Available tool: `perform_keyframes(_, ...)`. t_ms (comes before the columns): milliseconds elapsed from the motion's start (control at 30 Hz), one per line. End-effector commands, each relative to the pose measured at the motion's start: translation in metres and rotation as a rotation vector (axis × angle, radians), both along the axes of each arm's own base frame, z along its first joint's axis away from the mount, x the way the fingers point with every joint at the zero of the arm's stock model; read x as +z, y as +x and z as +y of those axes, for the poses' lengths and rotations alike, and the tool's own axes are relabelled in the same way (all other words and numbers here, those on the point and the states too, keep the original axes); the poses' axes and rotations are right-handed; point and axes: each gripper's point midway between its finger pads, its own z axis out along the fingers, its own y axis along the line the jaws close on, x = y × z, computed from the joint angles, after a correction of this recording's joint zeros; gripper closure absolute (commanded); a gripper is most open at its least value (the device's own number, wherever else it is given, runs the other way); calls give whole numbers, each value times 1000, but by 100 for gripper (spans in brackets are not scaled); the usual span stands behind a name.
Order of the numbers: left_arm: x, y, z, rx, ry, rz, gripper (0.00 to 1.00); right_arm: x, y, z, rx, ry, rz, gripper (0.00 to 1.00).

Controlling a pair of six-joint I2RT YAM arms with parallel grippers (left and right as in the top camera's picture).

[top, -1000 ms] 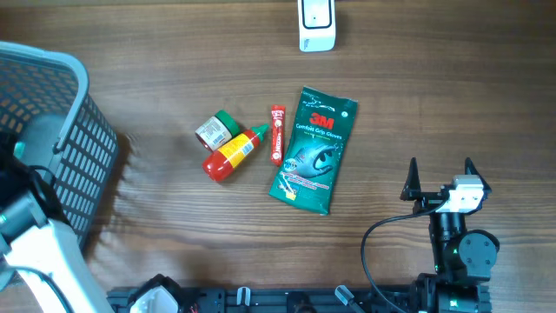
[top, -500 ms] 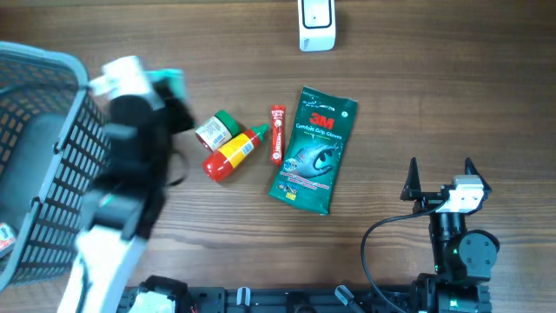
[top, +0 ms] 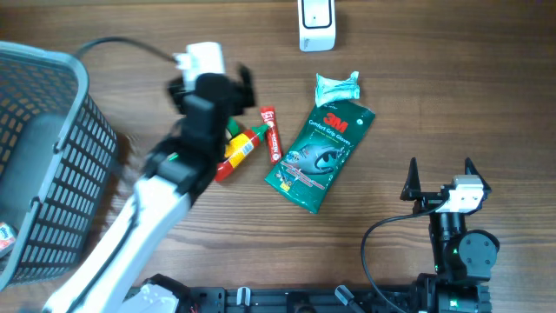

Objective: Scan the item barcode
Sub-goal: 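Carry the wipes pack out and drop it above the glove pack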

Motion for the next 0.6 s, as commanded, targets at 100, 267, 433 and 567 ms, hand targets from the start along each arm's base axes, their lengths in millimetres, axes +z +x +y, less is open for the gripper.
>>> perform_keyframes(100, 97, -105, 172, 612, 93, -212, 0, 2, 0, 2, 9, -6, -7, 0)
perform_keyframes(267, 120, -202, 256, 1017, 136, -272, 0, 2, 0, 2, 9, -6, -7, 0)
perform_keyframes(433, 101, -234, 309, 1227, 158, -174, 0, 2, 0, 2, 9, -6, -7, 0)
perform_keyframes(567, 32, -226, 350, 1275, -72, -19, 0, 2, 0, 2, 9, -6, -7, 0)
